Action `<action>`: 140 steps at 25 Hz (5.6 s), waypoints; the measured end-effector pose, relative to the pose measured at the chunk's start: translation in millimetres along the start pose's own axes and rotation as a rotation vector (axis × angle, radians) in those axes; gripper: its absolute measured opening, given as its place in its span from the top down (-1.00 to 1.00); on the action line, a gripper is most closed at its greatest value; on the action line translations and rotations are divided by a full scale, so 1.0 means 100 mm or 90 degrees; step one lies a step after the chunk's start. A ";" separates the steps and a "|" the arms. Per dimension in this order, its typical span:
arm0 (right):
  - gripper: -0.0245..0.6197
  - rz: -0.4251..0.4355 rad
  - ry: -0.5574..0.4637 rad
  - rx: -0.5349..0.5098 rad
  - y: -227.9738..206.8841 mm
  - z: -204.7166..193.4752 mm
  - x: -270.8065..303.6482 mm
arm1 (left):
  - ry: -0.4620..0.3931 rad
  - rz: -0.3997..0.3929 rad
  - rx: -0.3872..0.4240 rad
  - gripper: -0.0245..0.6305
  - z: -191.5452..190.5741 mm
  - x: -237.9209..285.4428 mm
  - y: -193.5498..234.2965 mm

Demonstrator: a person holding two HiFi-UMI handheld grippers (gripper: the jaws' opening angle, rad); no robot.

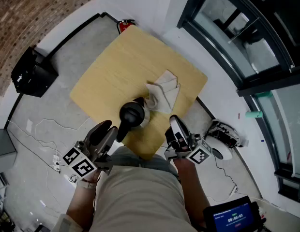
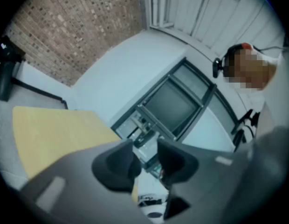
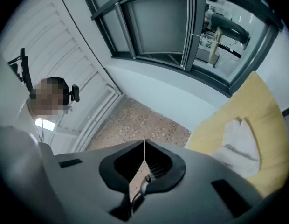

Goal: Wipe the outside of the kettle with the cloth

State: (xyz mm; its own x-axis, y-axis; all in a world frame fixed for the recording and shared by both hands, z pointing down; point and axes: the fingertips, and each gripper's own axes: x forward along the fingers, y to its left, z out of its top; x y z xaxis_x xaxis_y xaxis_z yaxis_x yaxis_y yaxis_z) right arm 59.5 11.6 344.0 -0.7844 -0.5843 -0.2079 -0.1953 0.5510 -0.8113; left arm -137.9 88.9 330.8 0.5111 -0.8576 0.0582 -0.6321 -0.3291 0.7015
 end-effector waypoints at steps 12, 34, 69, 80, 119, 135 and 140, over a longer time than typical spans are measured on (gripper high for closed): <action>-0.01 0.003 0.431 -0.358 -0.98 -0.13 0.80 | 0.028 0.104 0.058 0.47 -0.02 0.27 0.29; 0.46 0.074 0.926 -0.362 -2.45 -1.26 0.54 | 0.181 0.342 0.306 0.49 -0.10 1.18 0.37; 0.48 0.075 0.647 0.308 -1.51 -1.52 0.46 | 0.266 0.477 0.199 0.93 -0.14 1.05 0.94; 0.48 0.103 0.584 0.271 -1.06 -1.27 1.55 | 0.096 0.628 0.084 0.93 -0.02 0.66 0.93; 0.51 0.095 0.460 0.244 -0.95 -1.04 1.30 | 0.122 0.689 0.300 0.93 0.08 0.88 1.04; 0.50 0.099 0.806 0.349 -0.65 -1.99 0.18 | 0.144 0.664 0.242 0.93 0.10 0.84 1.04; 0.51 -0.075 0.575 0.410 -1.49 -1.34 0.62 | 0.129 0.667 0.190 0.94 0.11 0.80 1.05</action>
State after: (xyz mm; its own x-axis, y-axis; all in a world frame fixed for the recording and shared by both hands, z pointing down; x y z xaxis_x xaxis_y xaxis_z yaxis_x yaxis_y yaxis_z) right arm -38.8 -26.5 525.9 -0.9721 0.1801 0.1504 -0.1607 -0.0442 -0.9860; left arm -170.0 -18.9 401.6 -0.2906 -0.6960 0.6566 -0.9084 0.4163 0.0393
